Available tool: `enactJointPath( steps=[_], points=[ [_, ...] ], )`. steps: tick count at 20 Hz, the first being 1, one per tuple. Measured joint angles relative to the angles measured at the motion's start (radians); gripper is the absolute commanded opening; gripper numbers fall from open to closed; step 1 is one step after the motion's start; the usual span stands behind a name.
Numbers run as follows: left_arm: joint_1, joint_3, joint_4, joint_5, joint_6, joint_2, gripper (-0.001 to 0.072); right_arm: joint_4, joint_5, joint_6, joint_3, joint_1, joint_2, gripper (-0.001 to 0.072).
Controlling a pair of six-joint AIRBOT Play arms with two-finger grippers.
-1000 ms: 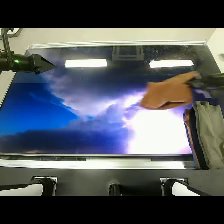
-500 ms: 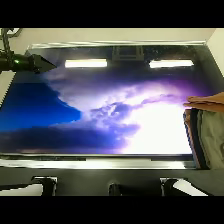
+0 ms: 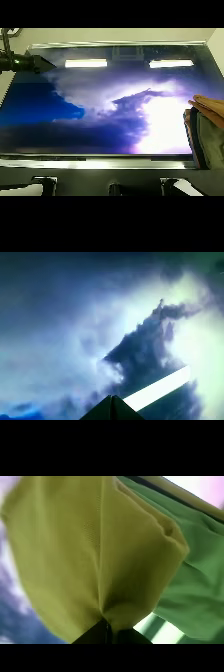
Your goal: Fold the shirts.
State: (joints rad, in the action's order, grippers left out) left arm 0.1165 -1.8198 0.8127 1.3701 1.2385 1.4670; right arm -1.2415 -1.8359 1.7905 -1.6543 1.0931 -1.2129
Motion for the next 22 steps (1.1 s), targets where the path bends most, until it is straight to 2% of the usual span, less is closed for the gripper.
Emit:
enactJointPath(
  steps=[2, 8, 17, 18, 19, 20, 22],
  points=[
    [0.0, 0.0, 0.0, 0.0, 0.0, 0.001, 0.0028, -0.106, -0.001, -0.025, 0.119, -0.007, 0.025, 0.0045],
    [0.0, 0.0, 0.0, -0.001, -0.001, 0.005, 0.0028, -0.25, 0.018, -0.073, 0.396, -0.015, 0.055, 0.0045],
    [0.0, 0.0, 0.0, 0.0, 0.001, 0.005, 0.0028, -0.377, 0.064, -0.093, 0.517, -0.017, 0.061, 0.0049],
    [0.0, 0.0, 0.0, 0.0, 0.001, 0.005, 0.0028, -0.384, 0.076, -0.093, 0.52, -0.017, 0.061, 0.0212],
    [0.0, 0.0, 0.0, 0.0, 0.001, 0.005, 0.0028, -0.393, 0.084, -0.093, 0.523, -0.017, 0.061, 0.0564],
    [0.0, 0.0, 0.0, 0.0, 0.002, 0.005, 0.0028, -0.398, 0.095, -0.096, 0.523, -0.016, 0.061, 0.0699],
    [0.0, 0.0, 0.0, 0.0, 0.002, 0.005, 0.0027, -0.394, 0.121, -0.121, 0.509, -0.017, 0.061, 0.0691]
  ],
)
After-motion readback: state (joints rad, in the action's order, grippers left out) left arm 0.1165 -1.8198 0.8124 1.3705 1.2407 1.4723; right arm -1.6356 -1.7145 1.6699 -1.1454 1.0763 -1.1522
